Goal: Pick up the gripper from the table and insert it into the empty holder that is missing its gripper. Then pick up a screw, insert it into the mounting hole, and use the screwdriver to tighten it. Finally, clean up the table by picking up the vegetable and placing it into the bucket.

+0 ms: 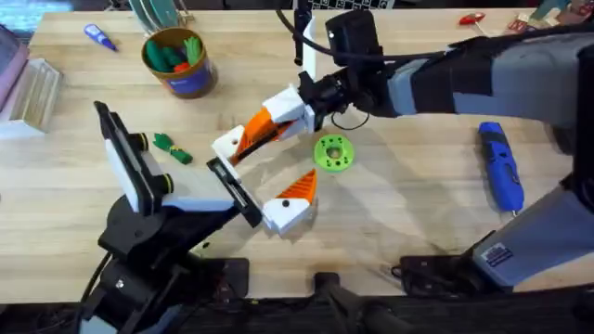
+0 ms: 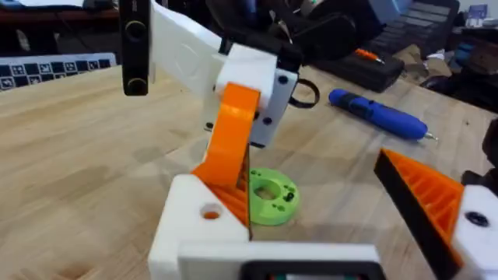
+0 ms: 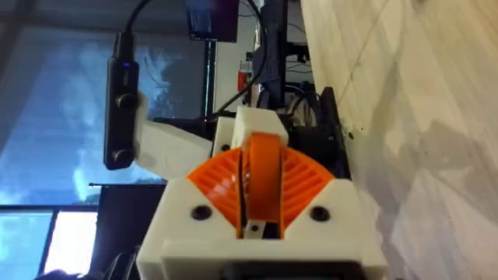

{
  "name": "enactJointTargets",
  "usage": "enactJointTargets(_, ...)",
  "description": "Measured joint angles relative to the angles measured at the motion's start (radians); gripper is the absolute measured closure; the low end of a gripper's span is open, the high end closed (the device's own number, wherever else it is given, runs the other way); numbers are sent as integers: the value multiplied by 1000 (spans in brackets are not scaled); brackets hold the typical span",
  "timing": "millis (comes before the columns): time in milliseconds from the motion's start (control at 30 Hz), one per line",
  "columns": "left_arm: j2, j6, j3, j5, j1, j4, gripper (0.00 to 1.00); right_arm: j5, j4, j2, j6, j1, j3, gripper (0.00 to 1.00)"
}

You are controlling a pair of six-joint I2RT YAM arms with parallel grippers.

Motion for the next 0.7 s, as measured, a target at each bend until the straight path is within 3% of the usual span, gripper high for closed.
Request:
enactJointTargets(267,0,-1,0,9,0,0,15,-24,3,0,-6,-2,0,673)
enactJointTargets(400,0,-4,0,20,-3,-1,15,-51,4,0,-6,-8,0,507)
enactJointTargets(567,0,-12,0,49,-9,0,16,-62,9,0,-9,-10,7,185)
enactJointTargets(700,0,-12,0,92,-22,0,15,-17,9,0,-27,-11,8,106)
